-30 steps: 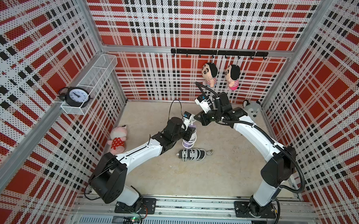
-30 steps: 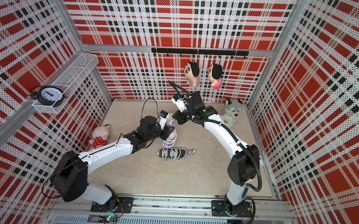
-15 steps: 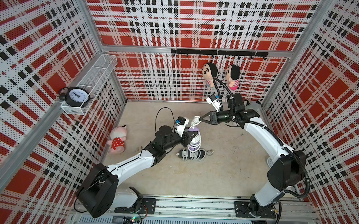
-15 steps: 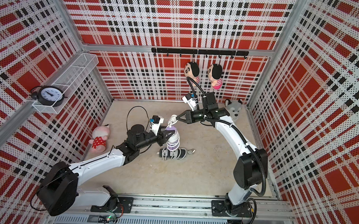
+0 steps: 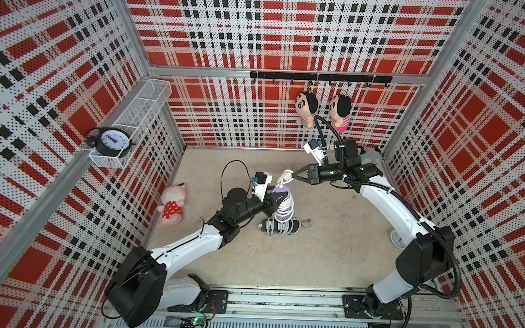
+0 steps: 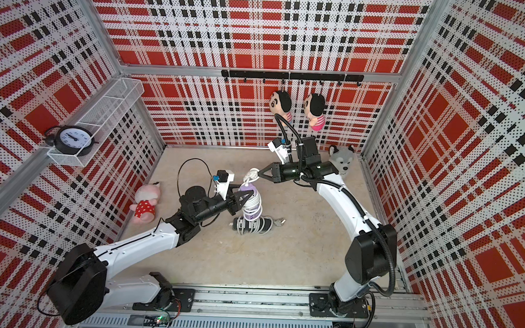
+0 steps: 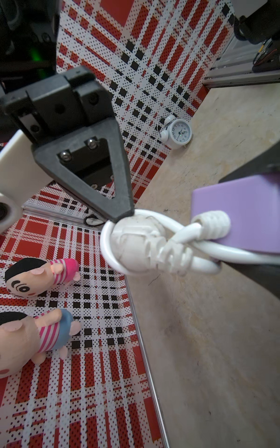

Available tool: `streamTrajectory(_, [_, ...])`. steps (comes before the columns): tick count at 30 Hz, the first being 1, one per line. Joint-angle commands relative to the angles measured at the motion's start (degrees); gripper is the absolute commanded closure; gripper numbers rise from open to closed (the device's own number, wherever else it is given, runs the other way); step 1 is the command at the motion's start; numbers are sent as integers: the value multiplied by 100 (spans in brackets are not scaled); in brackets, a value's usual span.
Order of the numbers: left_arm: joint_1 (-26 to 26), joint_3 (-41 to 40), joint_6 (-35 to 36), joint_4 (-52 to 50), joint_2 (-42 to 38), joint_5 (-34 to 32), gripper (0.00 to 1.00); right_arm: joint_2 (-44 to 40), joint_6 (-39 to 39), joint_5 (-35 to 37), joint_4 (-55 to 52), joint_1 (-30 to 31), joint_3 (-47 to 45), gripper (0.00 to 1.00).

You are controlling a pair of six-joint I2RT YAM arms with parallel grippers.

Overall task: Unwrap the cord wrapped around the power strip
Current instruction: Unwrap the power cord from the power strip.

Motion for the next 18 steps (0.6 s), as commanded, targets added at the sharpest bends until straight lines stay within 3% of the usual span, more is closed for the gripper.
streamTrajectory(1, [209,181,78,227,-526,-748,100,-133,-592,2378,-467,-532,233,100])
streamTrajectory(8, [344,162,-75,210,-494,-862,100,-228,-494,2855,-539,-588,248,100])
streamTrajectory(13, [444,61,-227,394,-546,-829,100,-142,-27,2344,-570,-916,192,100])
streamTrajectory(18, [296,224,41,174,-408,-874,100,-132,-91,1779,-329,-865,111,100])
